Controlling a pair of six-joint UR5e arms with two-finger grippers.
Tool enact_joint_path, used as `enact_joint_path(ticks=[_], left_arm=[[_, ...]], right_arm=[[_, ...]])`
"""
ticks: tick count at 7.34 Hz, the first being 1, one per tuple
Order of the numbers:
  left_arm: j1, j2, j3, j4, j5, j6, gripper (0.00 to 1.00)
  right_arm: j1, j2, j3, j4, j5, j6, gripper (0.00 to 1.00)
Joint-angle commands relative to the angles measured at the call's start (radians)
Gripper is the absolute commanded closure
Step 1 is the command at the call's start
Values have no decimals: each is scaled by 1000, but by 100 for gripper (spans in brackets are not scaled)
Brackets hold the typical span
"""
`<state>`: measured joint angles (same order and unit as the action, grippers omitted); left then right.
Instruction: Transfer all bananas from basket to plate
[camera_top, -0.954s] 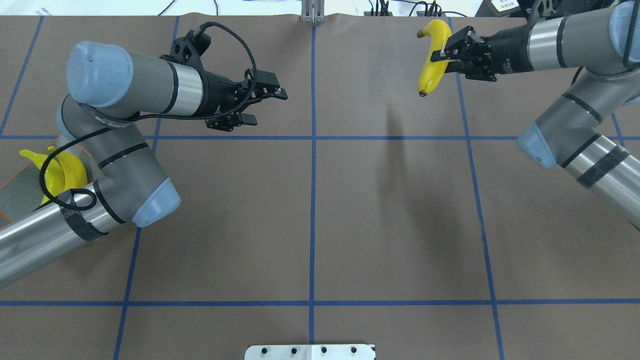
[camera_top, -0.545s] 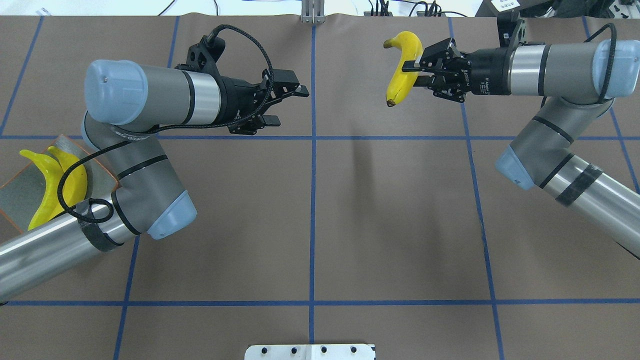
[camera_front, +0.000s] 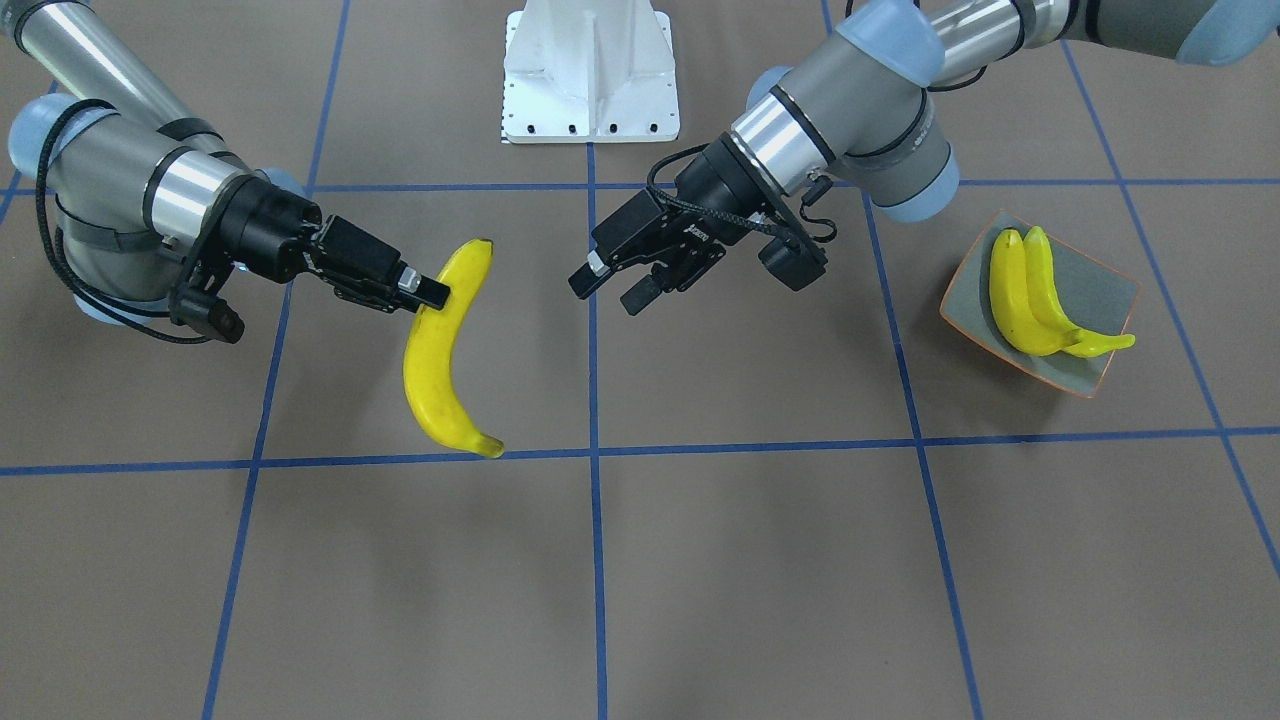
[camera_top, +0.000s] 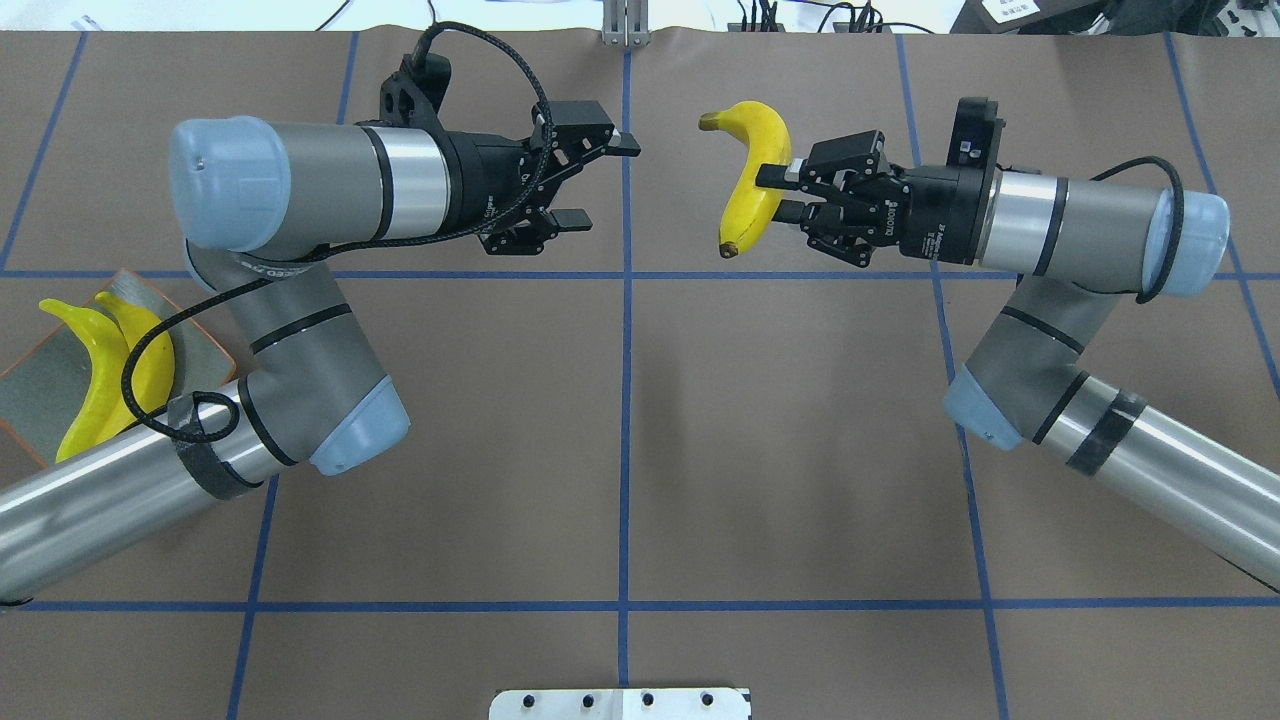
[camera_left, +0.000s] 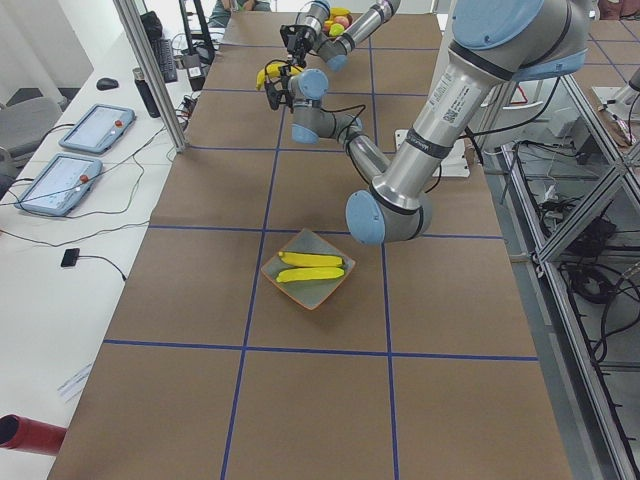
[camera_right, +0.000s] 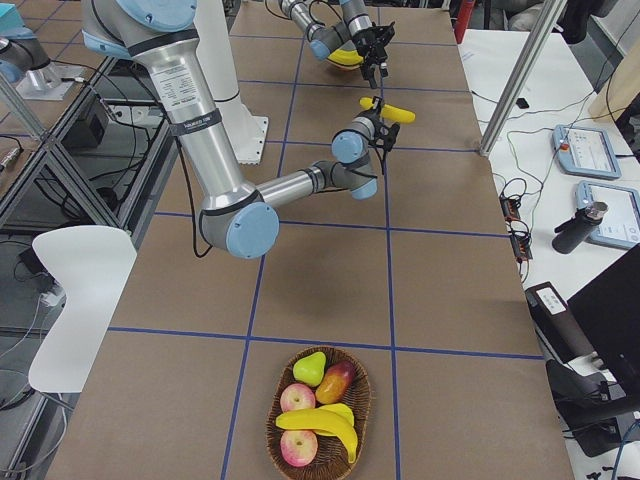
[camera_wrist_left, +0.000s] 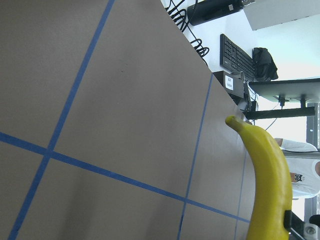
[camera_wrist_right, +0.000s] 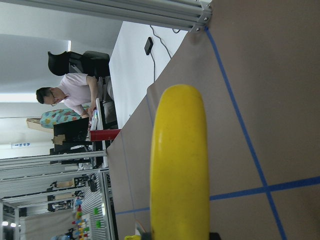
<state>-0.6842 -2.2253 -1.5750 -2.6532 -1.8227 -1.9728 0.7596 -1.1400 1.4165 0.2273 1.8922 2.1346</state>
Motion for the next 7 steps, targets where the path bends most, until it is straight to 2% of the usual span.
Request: enact_joint_path(ticks=[1,3,7], left_arm=[[-1,-8,3,-27,22,-55,0],[2,-19,13,-51,54,-101,0],[5,-63,105,-188,114,-210,0]], right_arm=[[-75,-1,2,116,-82,43,100],[-144,2,1,197,-177,56,100],[-247,32,1,296,-353,56,100]])
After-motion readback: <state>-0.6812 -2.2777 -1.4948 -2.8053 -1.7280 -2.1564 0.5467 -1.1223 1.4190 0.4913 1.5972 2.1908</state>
